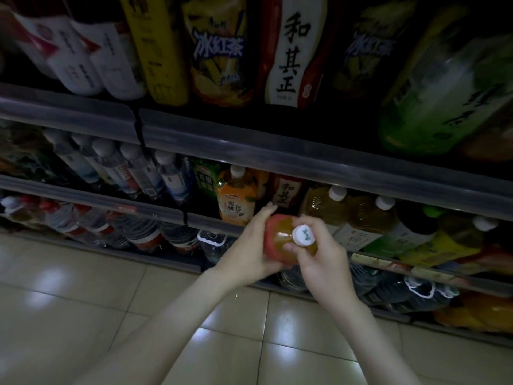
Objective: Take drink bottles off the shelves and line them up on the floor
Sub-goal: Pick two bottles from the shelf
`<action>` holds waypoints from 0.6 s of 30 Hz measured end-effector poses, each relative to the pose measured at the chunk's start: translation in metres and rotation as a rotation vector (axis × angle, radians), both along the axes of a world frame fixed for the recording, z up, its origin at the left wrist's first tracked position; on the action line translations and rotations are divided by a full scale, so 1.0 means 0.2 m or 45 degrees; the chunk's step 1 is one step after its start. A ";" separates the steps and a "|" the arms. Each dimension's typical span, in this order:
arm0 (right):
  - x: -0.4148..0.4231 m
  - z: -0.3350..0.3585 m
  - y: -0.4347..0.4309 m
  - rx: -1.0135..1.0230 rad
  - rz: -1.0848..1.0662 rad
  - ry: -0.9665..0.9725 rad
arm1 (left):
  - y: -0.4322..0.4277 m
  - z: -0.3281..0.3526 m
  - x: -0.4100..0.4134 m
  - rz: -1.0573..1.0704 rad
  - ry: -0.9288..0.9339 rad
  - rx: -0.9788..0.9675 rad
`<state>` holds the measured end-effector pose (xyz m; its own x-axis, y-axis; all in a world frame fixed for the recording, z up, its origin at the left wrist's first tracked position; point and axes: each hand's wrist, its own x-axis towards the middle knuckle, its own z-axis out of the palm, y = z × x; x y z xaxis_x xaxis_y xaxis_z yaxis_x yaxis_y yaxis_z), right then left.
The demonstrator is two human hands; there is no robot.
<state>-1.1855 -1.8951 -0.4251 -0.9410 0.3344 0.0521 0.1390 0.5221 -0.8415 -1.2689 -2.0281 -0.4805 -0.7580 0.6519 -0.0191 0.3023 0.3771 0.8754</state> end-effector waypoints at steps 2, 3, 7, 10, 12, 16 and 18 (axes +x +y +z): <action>0.09 0.12 0.01 -0.075 -0.025 -0.055 | 0.01 0.17 0.02 -0.132 0.027 -0.215; 0.13 0.18 0.02 -0.114 -0.035 -0.081 | 0.02 0.25 0.04 -0.179 0.081 -0.289; 0.25 0.42 0.14 -0.214 -0.030 -0.129 | 0.10 0.52 0.19 -0.172 0.167 -0.405; 0.32 0.60 0.27 -0.231 0.008 -0.083 | 0.18 0.73 0.26 -0.130 0.161 -0.372; 0.35 0.71 0.37 -0.204 -0.044 0.005 | 0.24 0.86 0.28 -0.058 0.128 -0.342; 0.35 0.89 0.59 0.036 -0.342 0.160 | 0.36 1.07 0.29 0.109 0.111 -0.228; 0.32 0.96 0.69 0.115 -0.438 0.179 | 0.41 1.16 0.28 0.190 0.072 -0.168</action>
